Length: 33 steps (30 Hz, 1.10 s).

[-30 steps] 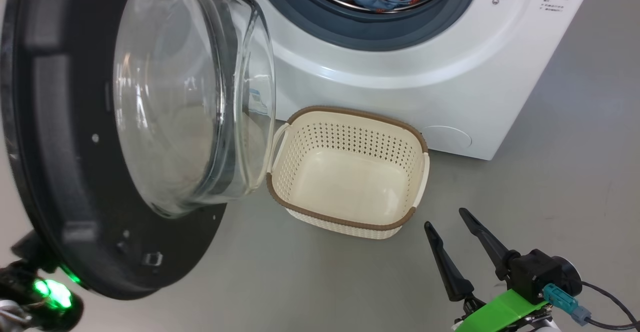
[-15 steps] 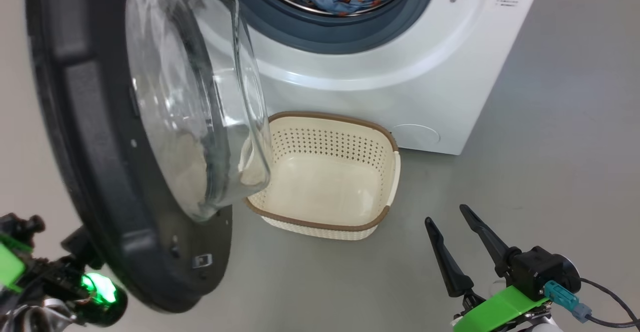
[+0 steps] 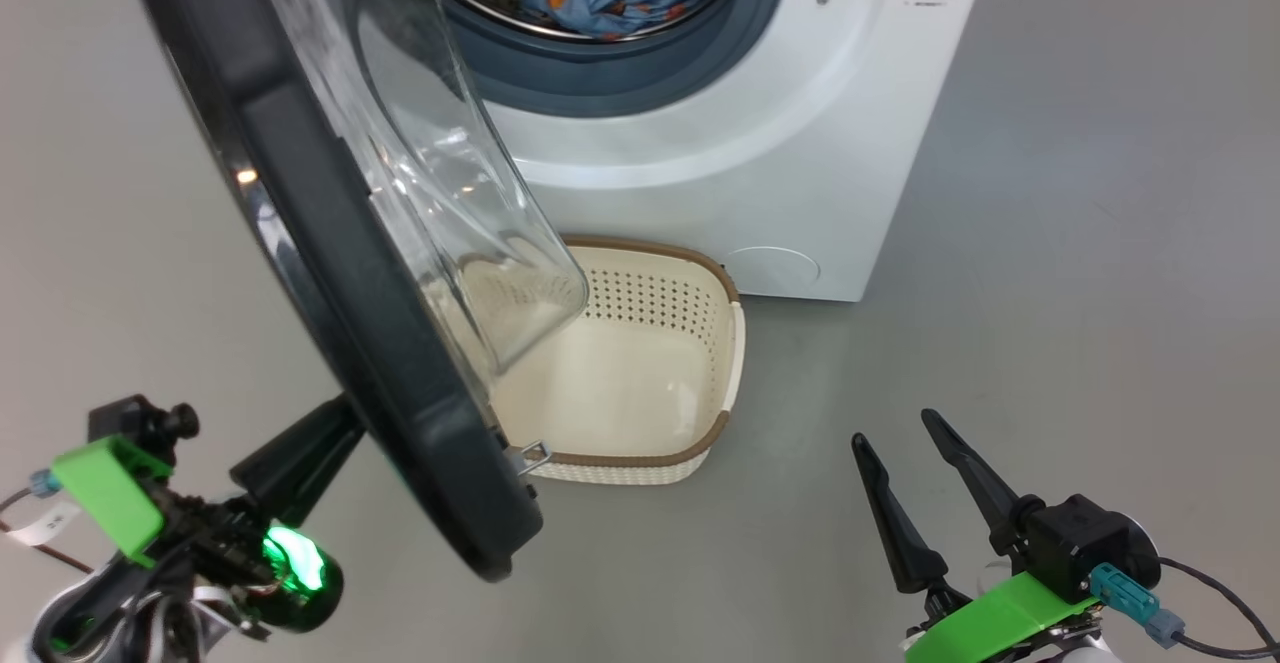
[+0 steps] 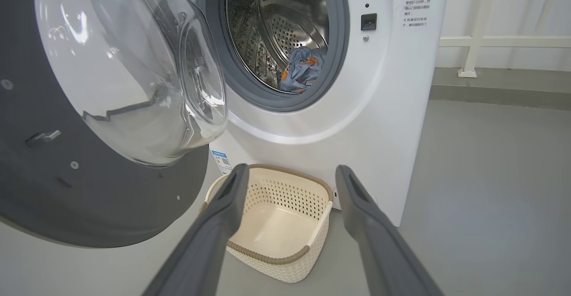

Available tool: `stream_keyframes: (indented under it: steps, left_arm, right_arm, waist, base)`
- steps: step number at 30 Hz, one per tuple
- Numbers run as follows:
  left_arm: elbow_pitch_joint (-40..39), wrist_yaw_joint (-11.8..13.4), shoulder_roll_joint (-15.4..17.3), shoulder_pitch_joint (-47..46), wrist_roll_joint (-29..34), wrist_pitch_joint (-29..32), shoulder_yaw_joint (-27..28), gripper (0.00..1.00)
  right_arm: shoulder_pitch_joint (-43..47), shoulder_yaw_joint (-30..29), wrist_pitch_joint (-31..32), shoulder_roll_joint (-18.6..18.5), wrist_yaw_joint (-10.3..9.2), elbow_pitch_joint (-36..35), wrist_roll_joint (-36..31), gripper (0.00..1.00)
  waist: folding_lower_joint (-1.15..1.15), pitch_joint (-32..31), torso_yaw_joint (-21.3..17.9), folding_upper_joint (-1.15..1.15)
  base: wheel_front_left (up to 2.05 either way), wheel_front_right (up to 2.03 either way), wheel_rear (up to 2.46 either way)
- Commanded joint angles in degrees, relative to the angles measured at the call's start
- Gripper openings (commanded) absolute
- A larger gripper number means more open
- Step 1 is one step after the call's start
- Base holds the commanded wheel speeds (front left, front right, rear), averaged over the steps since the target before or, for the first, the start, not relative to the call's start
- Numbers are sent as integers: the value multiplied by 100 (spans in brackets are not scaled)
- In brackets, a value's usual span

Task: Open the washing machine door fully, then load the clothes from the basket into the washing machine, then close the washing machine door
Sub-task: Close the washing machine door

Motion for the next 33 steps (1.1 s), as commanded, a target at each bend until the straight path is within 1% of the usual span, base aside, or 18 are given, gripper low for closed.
stream_keyframes:
  steps: [1,8,13,23,33]
  left_arm:
    - [-107,-86,49,-152,-103,-31,11,0]
    - [185,-360,38,-417,-328,-533,-432,0]
    - [372,-511,37,-586,-443,-801,-685,0]
    - [775,-706,36,-965,-432,-1298,-725,0]
    - [1118,-753,36,-1245,-456,-1609,-669,0]
  right_arm:
    - [-132,120,-59,35,10,-122,59,100]
    - [-164,76,-83,55,10,-102,39,100]
    - [-176,65,-103,74,10,-74,42,100]
    - [-208,70,-146,109,10,-25,61,100]
    - [-226,70,-163,117,10,8,67,100]
  waist:
    - [0,32,-125,0]
    - [0,117,-492,0]
    - [0,165,-805,0]
    - [0,262,-1422,0]
    - [0,292,-1614,0]
  base:
    - [0,0,0]
    - [0,0,0]
    - [0,0,0]
    - [0,0,0]
    - [0,0,0]
